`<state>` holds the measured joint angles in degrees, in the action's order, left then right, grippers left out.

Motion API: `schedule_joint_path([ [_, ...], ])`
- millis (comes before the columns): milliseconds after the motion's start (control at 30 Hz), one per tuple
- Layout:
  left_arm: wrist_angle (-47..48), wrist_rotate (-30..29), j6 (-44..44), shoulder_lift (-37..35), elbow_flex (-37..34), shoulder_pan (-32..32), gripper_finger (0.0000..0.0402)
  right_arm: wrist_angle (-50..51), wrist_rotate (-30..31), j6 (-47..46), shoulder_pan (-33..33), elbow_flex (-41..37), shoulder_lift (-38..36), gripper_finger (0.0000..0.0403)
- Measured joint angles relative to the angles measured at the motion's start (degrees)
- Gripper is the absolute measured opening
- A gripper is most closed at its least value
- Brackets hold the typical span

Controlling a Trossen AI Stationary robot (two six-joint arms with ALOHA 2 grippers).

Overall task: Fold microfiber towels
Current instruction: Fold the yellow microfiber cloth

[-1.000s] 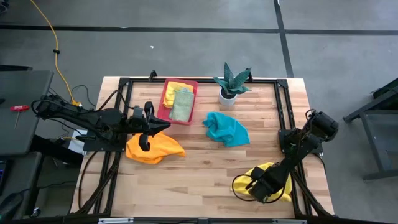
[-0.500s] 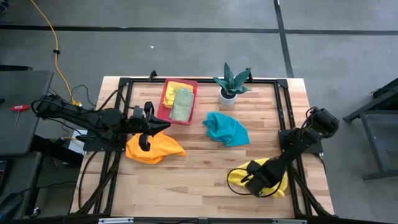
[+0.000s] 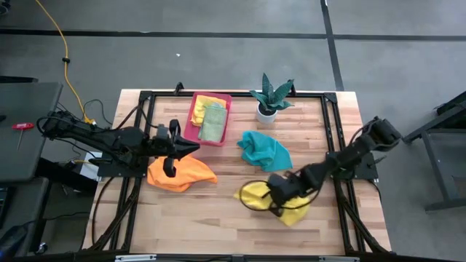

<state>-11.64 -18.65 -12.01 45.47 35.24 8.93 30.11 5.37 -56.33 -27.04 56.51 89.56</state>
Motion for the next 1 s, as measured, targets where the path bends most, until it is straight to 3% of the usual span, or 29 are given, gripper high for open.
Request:
schedule_joint_path([
  [133, 2.80, -0.02, -1.61, 0.67, 0.02, 0.00, 0.0019, -9.70, 0.63, 6.09, 4.07, 0.00, 0.00, 0.0005],
  [233, 5.94, 0.21, -4.98, 2.45, 0.04, 0.17, 0.0019, -11.60, 0.44, 6.01, 6.59, 0.00, 0.00, 0.0002],
  [467, 14.38, 0.87, -14.84, 14.28, 0.03, 3.35, 0.0034, -11.96, -1.59, 5.64, 9.43, 0.00, 0.02, 0.0001],
  [767, 3.40, 6.91, -29.01, 37.21, 0.02, 7.85, 0.0137, -11.98, -2.38, 5.37, 10.11, 0.00, 0.02, 0.0001],
  [1000, -5.67, 8.20, -33.06, 47.98, 0.65, 6.27, 0.0210, -12.00, -2.38, 5.37, 10.11, 0.00, 0.02, 0.0001],
])
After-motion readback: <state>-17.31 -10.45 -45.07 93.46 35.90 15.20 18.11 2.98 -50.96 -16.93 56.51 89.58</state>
